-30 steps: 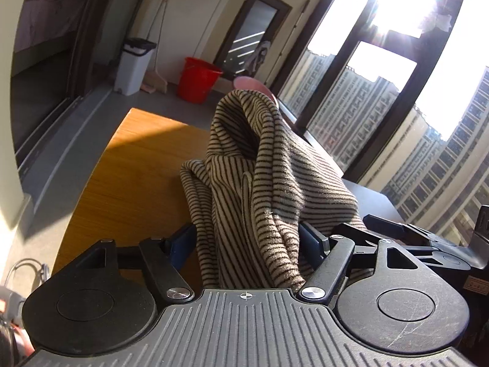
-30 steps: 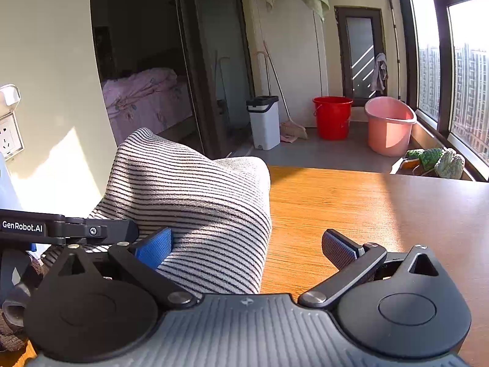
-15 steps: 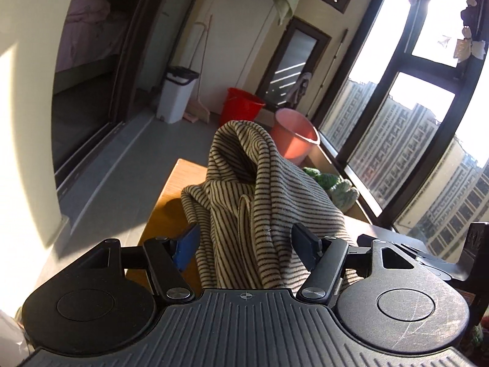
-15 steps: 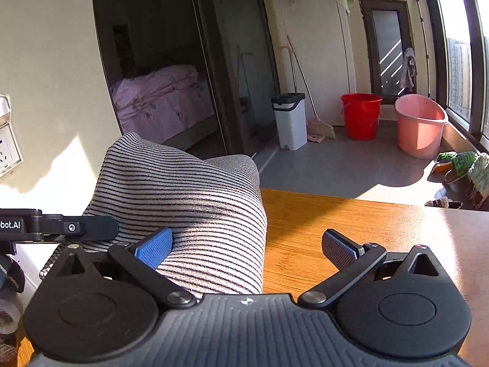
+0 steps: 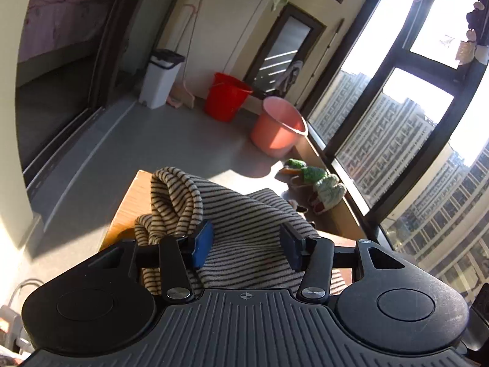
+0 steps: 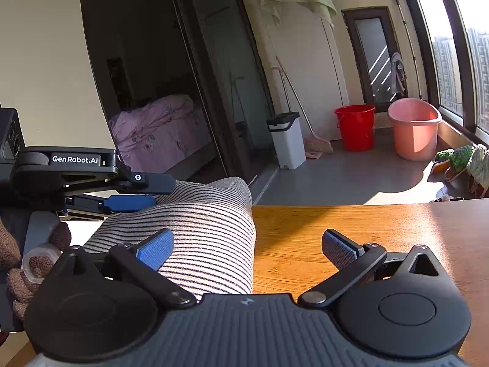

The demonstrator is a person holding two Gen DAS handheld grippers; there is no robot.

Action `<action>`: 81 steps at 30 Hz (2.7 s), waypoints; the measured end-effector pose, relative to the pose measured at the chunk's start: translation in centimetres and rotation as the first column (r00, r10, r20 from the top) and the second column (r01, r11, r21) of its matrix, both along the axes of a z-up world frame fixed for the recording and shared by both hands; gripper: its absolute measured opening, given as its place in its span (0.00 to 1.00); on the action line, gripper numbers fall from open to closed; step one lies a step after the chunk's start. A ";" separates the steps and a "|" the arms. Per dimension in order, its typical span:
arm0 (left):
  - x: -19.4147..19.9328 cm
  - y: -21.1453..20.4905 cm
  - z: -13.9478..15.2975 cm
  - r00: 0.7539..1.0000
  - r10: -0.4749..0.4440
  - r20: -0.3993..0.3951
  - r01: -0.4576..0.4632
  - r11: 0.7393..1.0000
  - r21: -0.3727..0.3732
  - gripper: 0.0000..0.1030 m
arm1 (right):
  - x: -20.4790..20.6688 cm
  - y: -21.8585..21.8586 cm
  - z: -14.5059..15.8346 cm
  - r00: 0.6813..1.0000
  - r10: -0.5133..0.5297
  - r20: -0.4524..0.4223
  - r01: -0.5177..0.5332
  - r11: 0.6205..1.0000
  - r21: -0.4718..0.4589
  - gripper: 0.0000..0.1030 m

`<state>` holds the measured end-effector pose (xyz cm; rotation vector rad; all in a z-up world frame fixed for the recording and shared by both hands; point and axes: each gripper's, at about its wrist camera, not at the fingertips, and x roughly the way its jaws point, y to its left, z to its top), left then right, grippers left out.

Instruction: Fold clothes

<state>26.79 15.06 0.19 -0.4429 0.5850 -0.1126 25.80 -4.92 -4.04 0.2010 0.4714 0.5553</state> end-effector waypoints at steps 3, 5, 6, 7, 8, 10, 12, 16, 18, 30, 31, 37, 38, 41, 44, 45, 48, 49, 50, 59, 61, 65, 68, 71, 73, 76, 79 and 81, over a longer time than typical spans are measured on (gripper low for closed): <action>-0.6 0.9 -0.7 1.000 0.001 0.029 -0.001 1.000 -0.014 0.45 | 0.6 -0.3 -0.1 0.999 0.000 -0.044 0.001 1.000 0.020 1.00; -0.2 1.1 -0.8 1.000 -0.010 0.027 0.010 1.000 -0.004 0.45 | 1.0 0.0 -0.1 0.998 -0.011 -0.062 0.010 1.000 -0.003 1.00; 0.0 1.1 -1.0 1.000 -0.013 0.025 0.012 1.000 0.003 0.45 | 1.1 0.3 -0.1 0.997 -0.018 -0.069 0.017 1.000 -0.024 1.00; 0.2 1.1 -1.2 1.000 -0.011 0.024 0.011 1.000 -0.001 0.45 | 1.2 0.8 0.0 0.997 -0.028 -0.071 0.024 0.998 -0.050 1.00; 0.2 1.3 -1.3 1.000 -0.007 0.025 0.007 1.000 -0.014 0.45 | 1.4 1.1 0.1 0.997 -0.036 -0.073 0.031 0.997 -0.069 1.00; 0.0 1.5 -1.5 1.000 0.000 0.029 0.001 0.999 -0.032 0.45 | 1.6 1.8 0.1 0.996 -0.048 -0.078 0.040 0.994 -0.103 1.00; -0.3 1.6 -1.6 0.999 0.000 0.038 0.001 1.000 -0.030 0.45 | 1.8 2.0 0.2 0.995 -0.053 -0.083 0.044 0.993 -0.112 1.00; -1.5 0.9 -1.0 0.997 0.004 0.072 -0.005 1.000 0.007 0.45 | 1.6 2.3 0.4 0.996 -0.068 -0.064 0.059 0.989 -0.133 1.00; -3.0 0.0 0.0 0.995 0.012 0.095 -0.018 0.998 0.055 0.51 | 1.2 2.4 0.6 0.996 -0.085 -0.036 0.079 0.986 -0.149 1.00; -6.8 -2.0 -1.9 0.999 -0.015 0.044 0.012 0.997 0.075 0.66 | 0.2 1.8 0.2 0.988 -0.085 -0.132 0.065 0.987 -0.147 1.00; -6.8 -2.0 -1.8 0.999 -0.017 0.044 0.013 0.996 0.084 0.67 | 0.5 1.6 0.1 0.985 -0.080 -0.151 0.061 0.990 -0.130 1.00; -9.5 -2.6 -1.5 0.996 0.063 0.066 -0.070 0.991 0.112 0.76 | -0.1 -1.1 -0.3 0.982 -0.051 -0.182 0.056 0.998 0.022 1.00; -10.4 -2.9 -1.5 0.994 0.089 0.071 -0.097 0.989 0.115 0.80 | -0.6 -1.5 -0.3 0.980 -0.062 -0.190 0.067 0.997 0.022 1.00; -13.0 -3.8 -2.2 0.989 0.139 0.055 -0.145 0.981 0.126 0.94 | -2.7 -2.4 -0.3 0.979 -0.070 -0.193 0.071 0.997 -0.001 1.00; -15.6 -5.0 -3.4 0.989 0.149 -0.011 -0.146 0.976 0.159 0.97 | -5.1 -3.2 -0.2 0.978 -0.079 -0.195 0.075 0.997 -0.028 1.00; -16.3 -5.3 -3.2 0.989 0.149 -0.011 -0.145 0.974 0.173 1.00 | -6.0 -3.5 -0.1 0.976 -0.088 -0.197 0.080 0.996 -0.044 1.00; -17.3 -6.9 -3.1 0.986 0.143 -0.082 -0.117 0.959 0.258 1.00 | -9.1 -4.0 0.1 0.974 -0.115 -0.193 0.098 0.990 -0.099 1.00; -17.7 -7.5 -3.2 0.985 0.144 -0.093 -0.110 0.947 0.300 1.00 | -10.0 -4.1 0.1 0.974 -0.124 -0.190 0.102 0.988 -0.119 1.00; -18.0 -7.9 -3.2 0.984 0.146 -0.099 -0.108 0.942 0.318 1.00 | -10.7 -4.1 0.2 0.973 -0.130 -0.188 0.105 0.985 -0.139 1.00; -20.9 -10.3 -3.6 0.966 0.215 -0.141 -0.136 0.893 0.428 1.00 | -13.9 -3.7 0.2 0.974 -0.165 -0.155 0.102 0.932 -0.349 1.00; -21.1 -10.5 -3.6 0.965 0.220 -0.141 -0.140 0.892 0.429 1.00 | -14.2 -3.3 0.1 0.977 -0.156 -0.145 0.090 0.919 -0.383 1.00; -21.4 -10.5 -3.5 0.964 0.228 -0.135 -0.151 0.891 0.427 1.00 | -14.3 -3.2 -0.1 0.980 -0.146 -0.139 0.078 0.911 -0.406 1.00; -21.4 -10.4 -3.4 0.965 0.229 -0.131 -0.154 0.893 0.423 1.00 | -14.5 -3.2 -0.1 0.980 -0.143 -0.136 0.077 0.911 -0.404 1.00; -21.1 -10.6 -3.4 0.964 0.230 -0.135 -0.152 0.889 0.431 1.00 | -14.6 -3.2 -0.2 0.981 -0.143 -0.135 0.077 0.912 -0.404 1.00; -21.1 -10.7 -3.4 0.962 0.237 -0.135 -0.158 0.888 0.432 1.00 | -14.6 -3.2 -0.2 0.981 -0.143 -0.134 0.077 0.912 -0.404 1.00; -21.0 -10.8 -3.4 0.960 0.245 -0.135 -0.165 0.886 0.433 1.00 | -14.7 -3.3 -0.2 0.981 -0.143 -0.134 0.078 0.912 -0.404 1.00; -21.0 -10.8 -3.4 0.960 0.247 -0.135 -0.167 0.886 0.433 1.00 | -14.8 -3.3 -0.1 0.981 -0.143 -0.134 0.078 0.912 -0.403 1.00; -21.0 -10.9 -3.4 0.959 0.251 -0.135 -0.170 0.885 0.433 1.00 | -14.8 -3.4 -0.1 0.981 -0.142 -0.134 0.077 0.912 -0.403 1.00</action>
